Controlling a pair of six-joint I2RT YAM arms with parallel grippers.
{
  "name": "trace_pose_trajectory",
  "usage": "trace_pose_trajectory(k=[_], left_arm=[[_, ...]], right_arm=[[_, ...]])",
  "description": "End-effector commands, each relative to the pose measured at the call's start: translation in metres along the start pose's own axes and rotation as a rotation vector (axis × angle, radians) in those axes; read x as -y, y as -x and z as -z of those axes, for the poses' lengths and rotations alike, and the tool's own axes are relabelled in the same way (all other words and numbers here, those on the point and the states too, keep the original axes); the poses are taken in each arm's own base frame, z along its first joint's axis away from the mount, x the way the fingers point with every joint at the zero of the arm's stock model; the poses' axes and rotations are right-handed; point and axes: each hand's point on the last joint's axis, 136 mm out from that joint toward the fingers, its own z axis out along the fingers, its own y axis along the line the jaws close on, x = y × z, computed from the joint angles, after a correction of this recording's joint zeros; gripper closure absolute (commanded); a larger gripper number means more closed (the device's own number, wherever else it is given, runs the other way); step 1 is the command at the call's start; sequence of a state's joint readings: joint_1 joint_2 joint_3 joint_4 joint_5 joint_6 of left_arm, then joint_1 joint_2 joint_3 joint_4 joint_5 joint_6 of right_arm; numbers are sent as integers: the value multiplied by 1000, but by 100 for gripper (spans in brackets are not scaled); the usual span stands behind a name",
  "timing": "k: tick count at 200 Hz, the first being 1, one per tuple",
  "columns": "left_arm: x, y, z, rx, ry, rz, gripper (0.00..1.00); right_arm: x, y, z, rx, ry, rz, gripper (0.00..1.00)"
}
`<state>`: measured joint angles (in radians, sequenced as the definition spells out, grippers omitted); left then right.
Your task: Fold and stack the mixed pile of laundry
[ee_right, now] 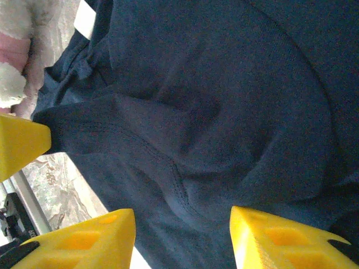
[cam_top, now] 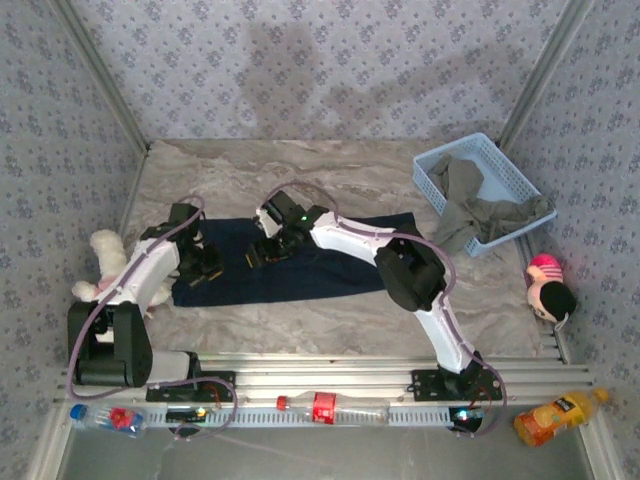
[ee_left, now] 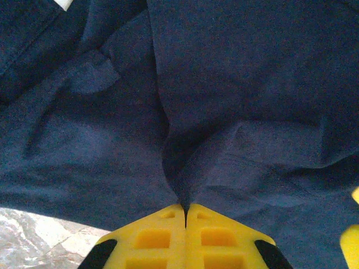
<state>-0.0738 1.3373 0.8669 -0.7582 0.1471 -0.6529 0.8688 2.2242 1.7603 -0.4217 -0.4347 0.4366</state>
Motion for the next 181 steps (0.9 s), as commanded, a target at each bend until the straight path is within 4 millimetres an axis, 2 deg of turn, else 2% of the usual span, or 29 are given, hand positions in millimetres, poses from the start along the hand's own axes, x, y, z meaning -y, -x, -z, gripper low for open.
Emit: trace_pose_trajectory(k=[1, 23, 44, 49, 61, 76, 110, 126, 143, 158, 181], left_arm=[[-3, -8, -3, -16, -7, 23, 100], [-5, -8, -4, -12, -2, 25, 100], [-5, -8, -4, -12, -2, 25, 100], [-5, -8, -4, -14, -2, 23, 100], [-5, -8, -3, -10, -1, 20, 100], [-7, -9, -4, -9, 2, 17, 100], [-8, -12, -4, -14, -6, 31, 100], [-8, -14, -4, -16, -8, 35, 100], [-8, -14, -3, -12, -7, 38, 100], [-9, -14, -4, -11, -7, 47, 100], [-9, -15, -5, -12, -11, 56, 100]], right_arm=[[2, -3, -12, -33, 11, -22, 54], [-1, -3, -11, -45, 17, -39, 73], [2, -2, 4, -58, -5, -70, 93], [5, -2, 8, -57, -18, -80, 95], [10, -2, 18, -46, -28, -97, 93], [15, -6, 20, -34, -40, -133, 77], [13, -11, 1, -68, -37, -125, 56], [13, -8, -6, -72, -36, -123, 55], [13, -7, -11, -78, -24, -130, 60], [12, -6, -12, -75, -16, -131, 64], [14, -2, -12, -67, -16, -137, 64]])
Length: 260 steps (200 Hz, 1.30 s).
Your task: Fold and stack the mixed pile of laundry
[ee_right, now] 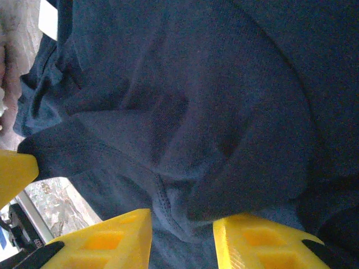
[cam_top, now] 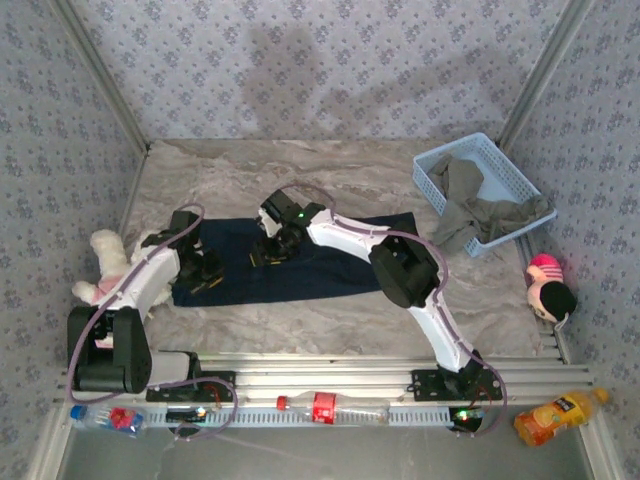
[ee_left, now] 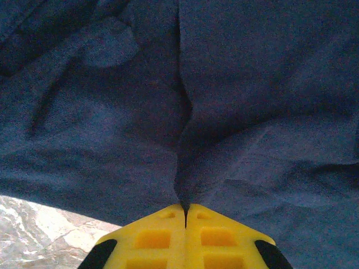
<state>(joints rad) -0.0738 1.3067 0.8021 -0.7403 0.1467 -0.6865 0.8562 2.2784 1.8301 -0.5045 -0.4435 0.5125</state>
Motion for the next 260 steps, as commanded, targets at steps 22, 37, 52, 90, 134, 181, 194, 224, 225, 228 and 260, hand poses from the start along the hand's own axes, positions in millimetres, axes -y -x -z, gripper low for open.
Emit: trace_pose_trajectory(k=[22, 37, 52, 90, 134, 181, 194, 224, 225, 228, 260], left_arm=[[1, -3, 1, -1, -21, 21, 100], [1, -2, 1, 2, -21, 20, 100], [0, -2, 0, -1, -16, 17, 100], [-4, -7, 2, -17, 6, -10, 100], [-15, -26, 3, -64, 28, -38, 100], [-30, -40, 1, -107, 77, -10, 27], [-25, -36, 7, -79, 60, -2, 25], [6, -28, 21, -26, -25, -18, 32], [7, -28, 21, -26, -28, -19, 33], [11, -27, 22, -22, -38, -20, 34], [52, -37, 5, -32, -99, -70, 52]], right_arm=[[3, 1, -4, -22, 5, -28, 79], [4, 0, 0, -23, -3, -27, 90], [6, 1, 9, -16, -13, -40, 100], [7, -8, 43, -20, -32, -71, 100], [17, -31, 40, -120, -28, -120, 100], [36, -39, 48, -158, -87, -127, 60], [54, -35, 64, -114, -159, -141, 55], [115, -33, 109, -18, -341, -223, 54], [115, -33, 109, -18, -341, -223, 54], [122, -33, 114, -12, -355, -233, 54], [189, -39, 150, 27, -546, -296, 55]])
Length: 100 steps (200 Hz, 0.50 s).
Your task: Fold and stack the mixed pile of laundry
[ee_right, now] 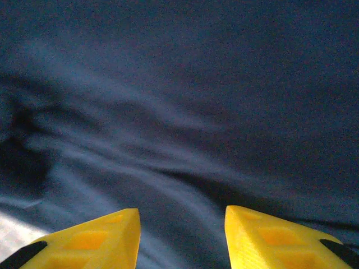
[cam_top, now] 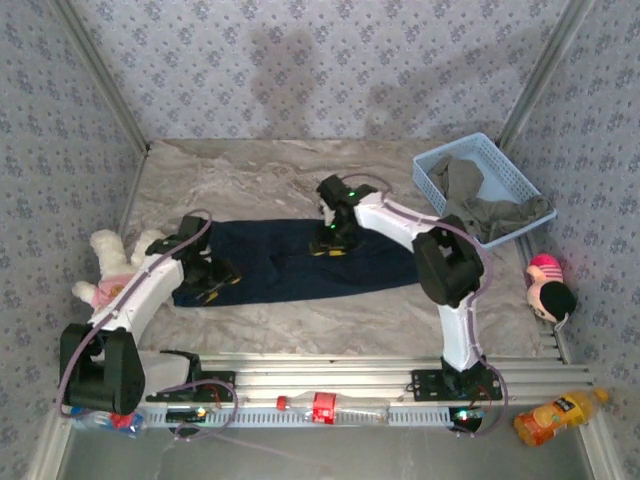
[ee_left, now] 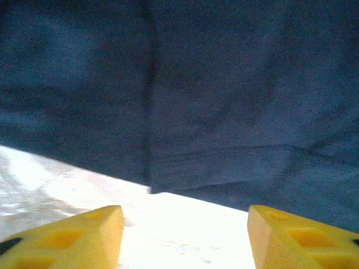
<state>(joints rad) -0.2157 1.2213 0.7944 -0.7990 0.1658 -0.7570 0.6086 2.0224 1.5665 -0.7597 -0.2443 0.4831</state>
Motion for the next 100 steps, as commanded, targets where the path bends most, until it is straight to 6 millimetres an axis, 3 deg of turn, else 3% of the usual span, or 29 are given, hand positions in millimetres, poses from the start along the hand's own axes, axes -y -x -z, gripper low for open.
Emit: trace_pose_trajectory(k=[1, 24, 57, 100], left_arm=[[32, 1, -10, 4, -60, -4, 53], [42, 3, -36, -35, -35, -17, 67], [49, 23, -65, -11, 0, -6, 69], [52, 61, -94, 15, 87, -2, 68]], right_arm=[[62, 9, 17, 59, -205, -31, 55], [97, 19, 15, 79, -326, -24, 55], [128, 25, 7, 55, -414, -26, 57], [144, -10, 7, -9, -446, -109, 58]])
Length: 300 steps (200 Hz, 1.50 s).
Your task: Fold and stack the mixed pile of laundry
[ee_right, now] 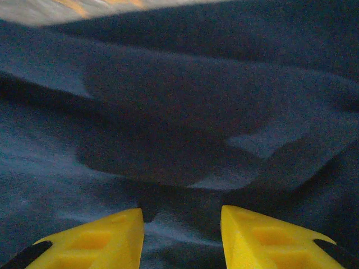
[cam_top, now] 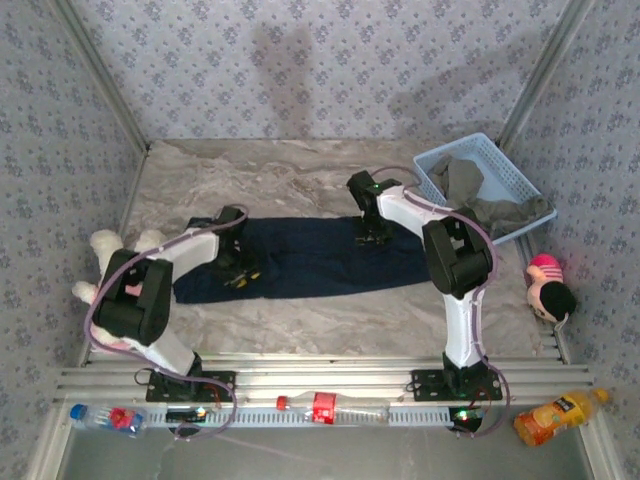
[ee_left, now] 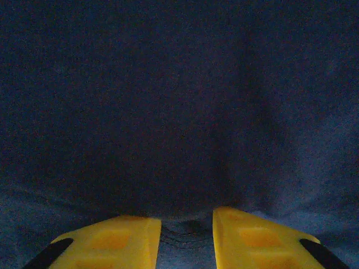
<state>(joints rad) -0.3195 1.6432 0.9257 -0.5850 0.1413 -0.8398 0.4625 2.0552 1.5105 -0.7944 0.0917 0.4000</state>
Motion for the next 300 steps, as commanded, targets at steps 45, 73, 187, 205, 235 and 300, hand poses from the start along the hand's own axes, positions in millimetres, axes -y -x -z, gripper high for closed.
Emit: trace_pose_trajectory(k=[45, 73, 187, 205, 235, 300], left_arm=[[65, 114, -34, 102, 12, -112, 66], [118, 162, -40, 129, -46, -191, 64], [193, 162, 46, 108, -194, -390, 30], [198, 130, 44, 68, -232, -391, 30], [206, 84, 14, -5, -295, -326, 31], [181, 75, -39, -7, -175, -244, 31]], right_arm=[[-9, -77, 8, -124, 35, -130, 57], [-57, -85, 19, -135, 159, -155, 57], [-64, -19, 58, -3, 329, -68, 58], [-53, -19, 43, -9, 287, -61, 59], [-41, -31, 19, -53, 247, -61, 59], [-63, -95, 7, -160, 262, 9, 61]])
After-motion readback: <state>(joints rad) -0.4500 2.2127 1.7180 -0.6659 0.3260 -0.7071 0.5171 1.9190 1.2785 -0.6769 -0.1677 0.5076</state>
